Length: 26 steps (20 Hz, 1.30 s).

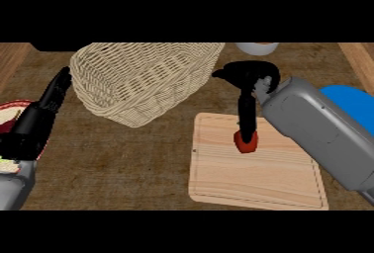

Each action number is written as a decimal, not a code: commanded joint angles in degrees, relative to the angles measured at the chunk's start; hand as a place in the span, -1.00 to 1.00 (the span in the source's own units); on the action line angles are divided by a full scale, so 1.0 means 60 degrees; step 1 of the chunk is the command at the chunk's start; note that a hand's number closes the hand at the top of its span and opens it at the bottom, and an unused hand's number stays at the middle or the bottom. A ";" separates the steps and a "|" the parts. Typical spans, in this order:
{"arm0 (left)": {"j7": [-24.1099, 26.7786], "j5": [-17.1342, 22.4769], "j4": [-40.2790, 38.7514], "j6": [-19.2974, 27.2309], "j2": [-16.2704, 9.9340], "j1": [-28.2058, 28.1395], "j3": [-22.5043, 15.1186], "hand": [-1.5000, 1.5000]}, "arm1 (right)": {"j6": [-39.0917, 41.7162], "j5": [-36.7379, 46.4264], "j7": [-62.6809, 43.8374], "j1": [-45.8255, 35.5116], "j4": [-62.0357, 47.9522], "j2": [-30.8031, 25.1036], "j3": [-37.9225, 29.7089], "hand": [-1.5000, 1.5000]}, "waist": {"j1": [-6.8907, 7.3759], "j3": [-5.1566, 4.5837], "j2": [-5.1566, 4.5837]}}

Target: Pick the bell pepper from the cutting board and place it in the basket

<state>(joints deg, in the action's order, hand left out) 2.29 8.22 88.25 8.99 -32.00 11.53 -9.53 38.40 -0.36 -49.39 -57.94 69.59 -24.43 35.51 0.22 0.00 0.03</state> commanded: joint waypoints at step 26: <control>-0.0757 -0.1370 0.0448 -0.0911 0.1408 0.0027 0.0961 0.00 | -0.0175 0.5277 0.2635 0.2621 -0.1256 0.1292 -0.0905 -1.00 | 0.0017 0.0002 -0.0009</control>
<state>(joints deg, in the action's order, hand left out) 0.31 1.80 89.28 3.22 -25.55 11.26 -3.53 37.99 27.53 -35.68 -42.68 64.01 -18.45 31.67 0.30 0.04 0.01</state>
